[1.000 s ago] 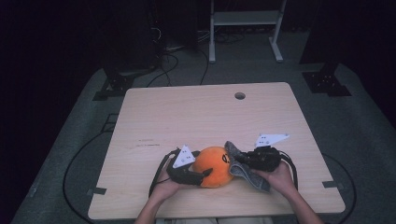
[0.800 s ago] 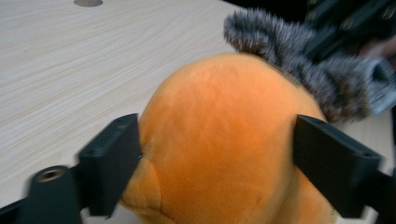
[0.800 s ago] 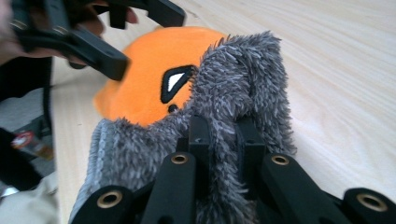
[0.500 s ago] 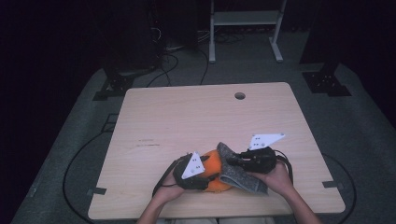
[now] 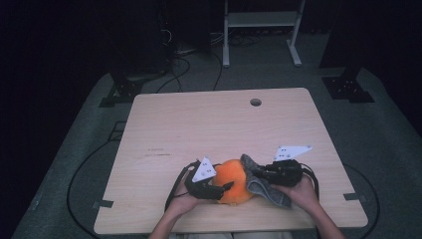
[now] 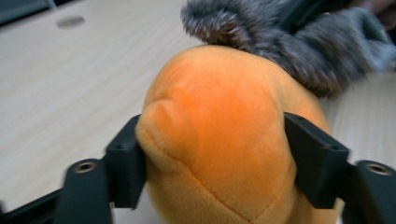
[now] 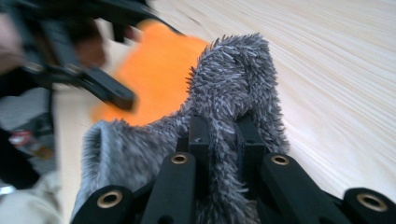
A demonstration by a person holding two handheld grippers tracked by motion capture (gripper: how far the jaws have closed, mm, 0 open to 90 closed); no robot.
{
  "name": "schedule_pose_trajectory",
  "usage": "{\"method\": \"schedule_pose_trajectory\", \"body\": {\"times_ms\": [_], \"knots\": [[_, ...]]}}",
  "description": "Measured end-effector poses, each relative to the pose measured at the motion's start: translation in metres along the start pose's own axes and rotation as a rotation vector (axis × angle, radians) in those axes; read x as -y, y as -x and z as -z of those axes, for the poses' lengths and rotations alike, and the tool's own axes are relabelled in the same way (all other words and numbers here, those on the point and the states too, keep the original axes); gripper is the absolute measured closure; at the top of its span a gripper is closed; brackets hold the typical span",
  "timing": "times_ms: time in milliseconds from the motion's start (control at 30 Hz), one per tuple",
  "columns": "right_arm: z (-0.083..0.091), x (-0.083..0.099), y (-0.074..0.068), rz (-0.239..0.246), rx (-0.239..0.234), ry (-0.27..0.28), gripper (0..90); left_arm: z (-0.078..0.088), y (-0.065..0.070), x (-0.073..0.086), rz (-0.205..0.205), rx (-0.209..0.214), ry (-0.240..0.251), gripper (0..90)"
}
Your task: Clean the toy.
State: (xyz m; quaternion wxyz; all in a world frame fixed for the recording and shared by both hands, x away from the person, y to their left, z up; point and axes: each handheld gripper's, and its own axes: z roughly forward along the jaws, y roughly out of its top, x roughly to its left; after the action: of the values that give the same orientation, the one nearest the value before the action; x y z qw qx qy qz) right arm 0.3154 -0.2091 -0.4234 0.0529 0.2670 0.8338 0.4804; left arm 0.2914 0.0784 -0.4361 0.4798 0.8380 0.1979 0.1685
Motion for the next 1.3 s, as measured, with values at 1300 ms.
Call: {"method": "schedule_pose_trajectory", "body": {"times_ms": [1300], "knots": [[-0.001,0.009,0.008,-0.114,0.017,0.168,80.1,0.003,-0.008,0.013,-0.042,-0.077,0.011,32.0]]}}
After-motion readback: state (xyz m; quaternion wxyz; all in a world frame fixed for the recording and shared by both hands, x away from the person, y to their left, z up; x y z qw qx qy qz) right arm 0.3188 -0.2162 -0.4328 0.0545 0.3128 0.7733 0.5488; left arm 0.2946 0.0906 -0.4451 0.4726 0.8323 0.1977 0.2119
